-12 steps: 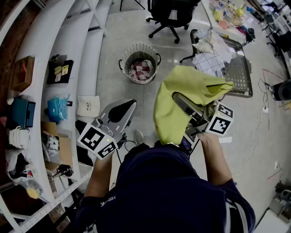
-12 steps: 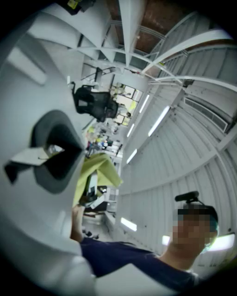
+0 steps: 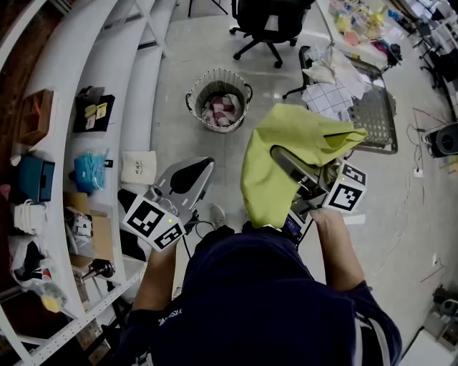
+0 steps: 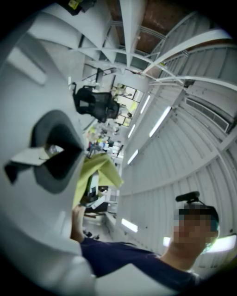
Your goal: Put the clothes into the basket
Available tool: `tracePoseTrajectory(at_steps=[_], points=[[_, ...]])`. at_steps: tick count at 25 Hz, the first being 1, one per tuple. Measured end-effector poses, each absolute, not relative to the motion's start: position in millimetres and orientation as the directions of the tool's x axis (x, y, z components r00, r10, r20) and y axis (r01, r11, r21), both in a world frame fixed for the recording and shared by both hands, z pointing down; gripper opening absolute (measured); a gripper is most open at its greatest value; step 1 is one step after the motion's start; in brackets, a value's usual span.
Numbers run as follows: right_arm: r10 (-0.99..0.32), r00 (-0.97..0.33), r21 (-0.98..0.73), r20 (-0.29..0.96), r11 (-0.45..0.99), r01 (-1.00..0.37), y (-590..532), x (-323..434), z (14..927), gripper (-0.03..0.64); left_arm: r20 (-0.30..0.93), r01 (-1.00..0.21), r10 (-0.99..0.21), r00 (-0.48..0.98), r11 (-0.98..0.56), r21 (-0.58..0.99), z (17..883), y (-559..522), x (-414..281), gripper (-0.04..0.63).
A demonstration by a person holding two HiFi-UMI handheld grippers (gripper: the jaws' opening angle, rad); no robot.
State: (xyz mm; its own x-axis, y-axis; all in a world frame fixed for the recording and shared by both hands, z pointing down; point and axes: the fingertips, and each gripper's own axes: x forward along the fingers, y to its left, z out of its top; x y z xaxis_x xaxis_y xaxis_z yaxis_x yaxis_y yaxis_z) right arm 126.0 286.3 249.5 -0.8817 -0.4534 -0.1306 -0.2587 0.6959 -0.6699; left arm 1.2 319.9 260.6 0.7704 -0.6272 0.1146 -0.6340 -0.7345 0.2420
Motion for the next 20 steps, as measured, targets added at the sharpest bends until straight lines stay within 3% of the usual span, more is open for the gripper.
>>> tracePoseTrajectory(at_steps=[20], points=[[-0.433,-0.888,-0.684,-0.153,0.695,-0.221,267.4,187.1,256.3,0.092,0.135,-0.663,-0.651,0.747,-0.712,0.233,266.7,307.3,59.1,0.003]])
